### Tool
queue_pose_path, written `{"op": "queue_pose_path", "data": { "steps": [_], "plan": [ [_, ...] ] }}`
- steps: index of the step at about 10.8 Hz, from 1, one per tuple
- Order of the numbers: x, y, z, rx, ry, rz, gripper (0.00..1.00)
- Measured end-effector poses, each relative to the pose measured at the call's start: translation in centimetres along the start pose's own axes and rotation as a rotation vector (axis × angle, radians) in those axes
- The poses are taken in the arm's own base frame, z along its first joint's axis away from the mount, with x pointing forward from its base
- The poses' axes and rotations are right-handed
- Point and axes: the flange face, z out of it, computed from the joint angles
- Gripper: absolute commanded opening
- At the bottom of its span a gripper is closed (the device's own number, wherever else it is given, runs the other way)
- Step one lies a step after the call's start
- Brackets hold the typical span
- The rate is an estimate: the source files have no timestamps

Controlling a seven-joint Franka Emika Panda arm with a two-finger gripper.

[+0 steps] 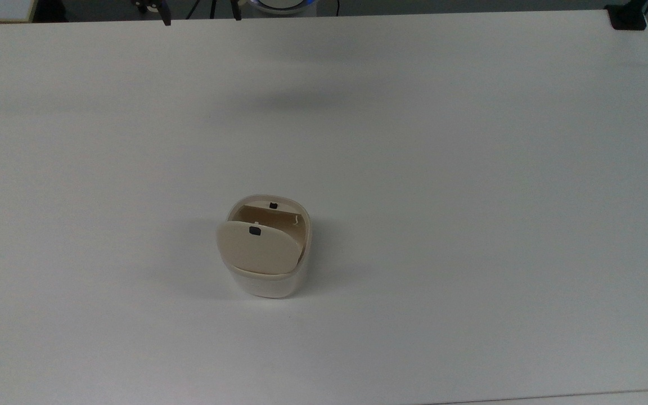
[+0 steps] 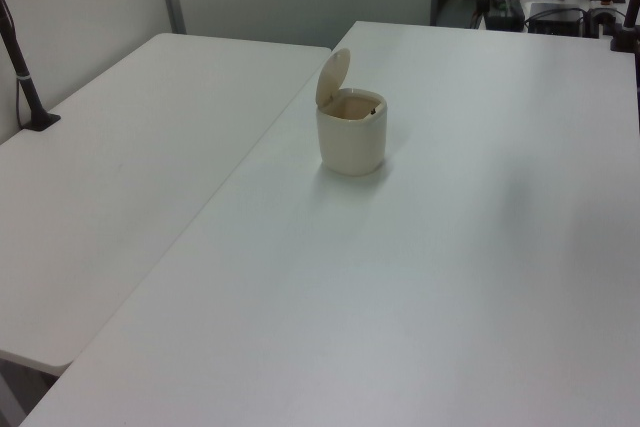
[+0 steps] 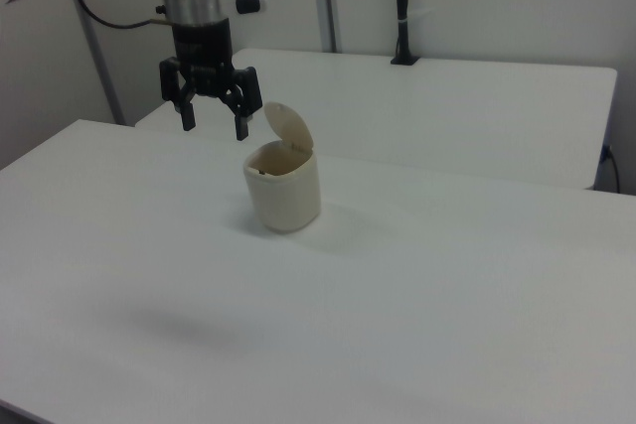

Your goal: Close the trash bin

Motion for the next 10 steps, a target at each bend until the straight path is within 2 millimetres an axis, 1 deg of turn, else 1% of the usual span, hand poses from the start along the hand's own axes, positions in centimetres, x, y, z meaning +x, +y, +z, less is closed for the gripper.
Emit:
{"op": "queue_pose_path", "data": {
  "steps": [5,7,9,10],
  "plan": [
    [0.3,0.1,0.4,0.001,-0.002,0.002,1.00],
    [0.6,0.1,0.2,0.002,0.027,0.000,1.00],
    [1.7,0.2,-0.3,-0.013,0.106,-0.001,1.00],
    [2.1,0.3,-0.4,-0.017,0.131,0.012,0.93]
  ]
}}
